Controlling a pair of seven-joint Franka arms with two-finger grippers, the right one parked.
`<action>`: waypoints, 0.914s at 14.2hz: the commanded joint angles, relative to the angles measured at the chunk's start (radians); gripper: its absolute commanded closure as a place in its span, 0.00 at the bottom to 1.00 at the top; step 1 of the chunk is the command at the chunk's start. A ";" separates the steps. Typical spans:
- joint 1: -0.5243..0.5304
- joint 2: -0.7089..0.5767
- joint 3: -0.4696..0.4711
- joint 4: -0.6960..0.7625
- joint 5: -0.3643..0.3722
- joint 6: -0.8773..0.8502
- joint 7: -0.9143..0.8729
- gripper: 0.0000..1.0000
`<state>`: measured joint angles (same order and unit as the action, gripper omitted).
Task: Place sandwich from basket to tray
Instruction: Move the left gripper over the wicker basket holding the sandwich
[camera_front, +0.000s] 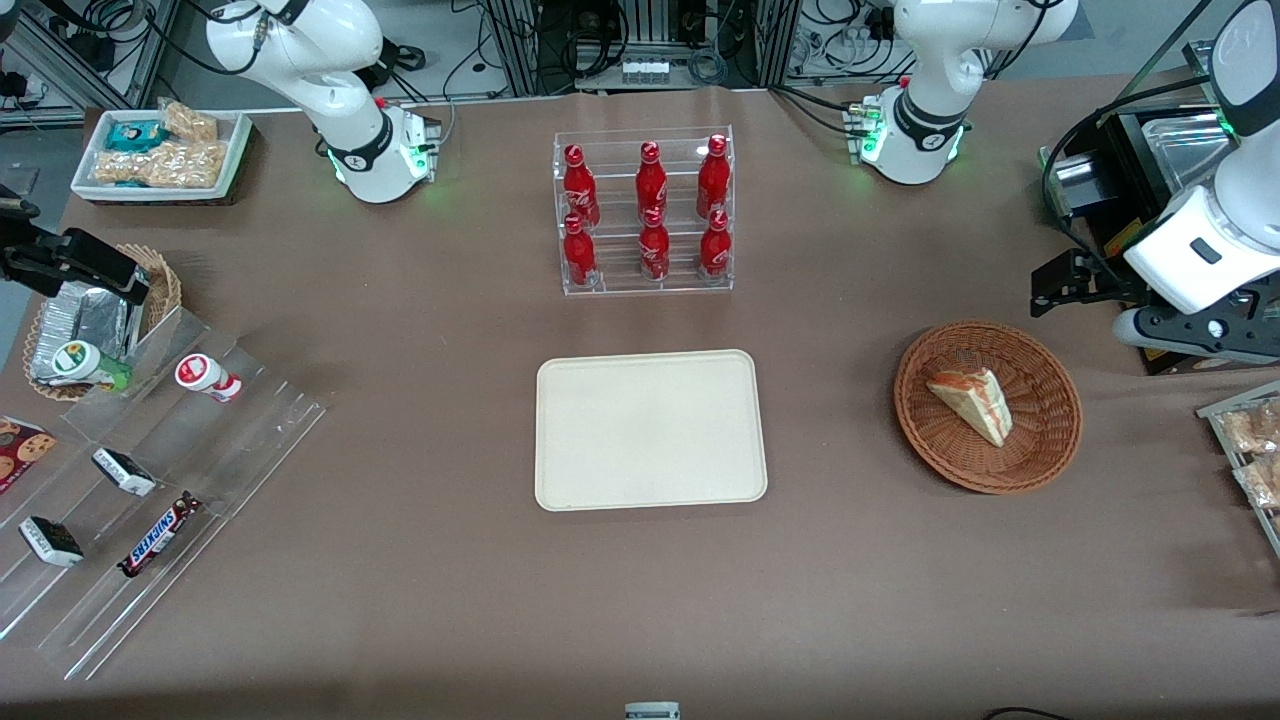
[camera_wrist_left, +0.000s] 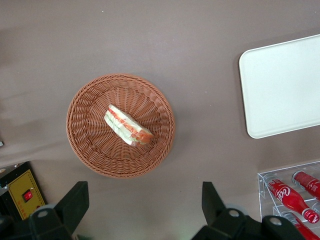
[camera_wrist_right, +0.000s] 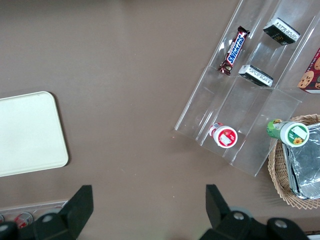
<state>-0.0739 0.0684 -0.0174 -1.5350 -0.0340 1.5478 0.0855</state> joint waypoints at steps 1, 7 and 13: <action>-0.015 0.007 0.008 0.024 -0.003 -0.025 -0.020 0.00; -0.015 0.007 0.008 0.024 -0.003 -0.025 -0.021 0.00; -0.017 0.013 0.008 0.006 -0.004 -0.025 -0.018 0.00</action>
<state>-0.0742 0.0728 -0.0178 -1.5356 -0.0340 1.5448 0.0819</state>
